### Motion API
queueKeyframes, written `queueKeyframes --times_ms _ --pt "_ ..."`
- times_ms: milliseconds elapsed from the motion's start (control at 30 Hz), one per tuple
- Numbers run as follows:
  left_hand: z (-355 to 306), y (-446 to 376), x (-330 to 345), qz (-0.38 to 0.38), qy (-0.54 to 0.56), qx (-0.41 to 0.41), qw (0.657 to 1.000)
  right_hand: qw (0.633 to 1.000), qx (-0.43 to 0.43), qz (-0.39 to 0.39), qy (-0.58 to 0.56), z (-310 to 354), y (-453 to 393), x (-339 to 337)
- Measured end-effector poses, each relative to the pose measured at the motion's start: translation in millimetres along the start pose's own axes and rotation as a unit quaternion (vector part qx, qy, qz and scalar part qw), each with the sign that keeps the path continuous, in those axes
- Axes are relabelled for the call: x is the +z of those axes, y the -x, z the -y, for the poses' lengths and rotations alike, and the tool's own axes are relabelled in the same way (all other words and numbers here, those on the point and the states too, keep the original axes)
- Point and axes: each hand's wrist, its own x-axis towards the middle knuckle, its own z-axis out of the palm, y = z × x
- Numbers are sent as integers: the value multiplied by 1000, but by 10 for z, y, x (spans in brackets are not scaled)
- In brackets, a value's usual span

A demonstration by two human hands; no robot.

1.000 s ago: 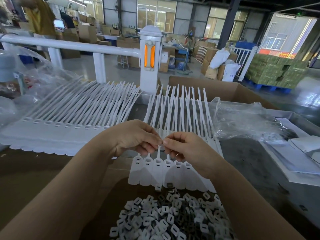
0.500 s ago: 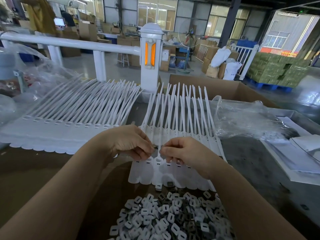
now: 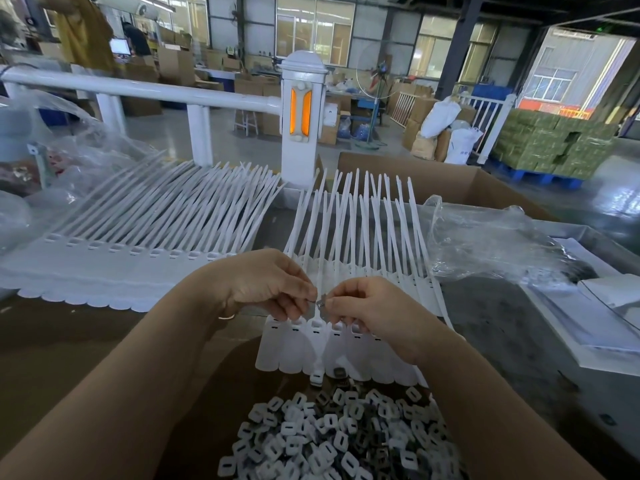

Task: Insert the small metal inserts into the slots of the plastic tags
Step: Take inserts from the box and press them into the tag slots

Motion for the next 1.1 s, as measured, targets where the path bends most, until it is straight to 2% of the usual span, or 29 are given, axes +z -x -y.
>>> queueKeyframes --times_ms 200,433,600,833,1100 --pt "11 -36 39 7 -46 11 999 1000 -5 -3 5 4 3 5" --pt "92 -78 18 -64 -185 -16 980 1000 2 -10 -13 -17 -8 -4" --pt "112 -103 43 -58 -255 -17 965 1000 2 0 -4 -20 -16 -2" --pt "110 -107 32 -55 -262 3 964 1000 3 -1 -7 -25 -17 -8" --pt "59 -23 45 -29 -384 69 920 1000 2 1 -10 -24 -9 -13"
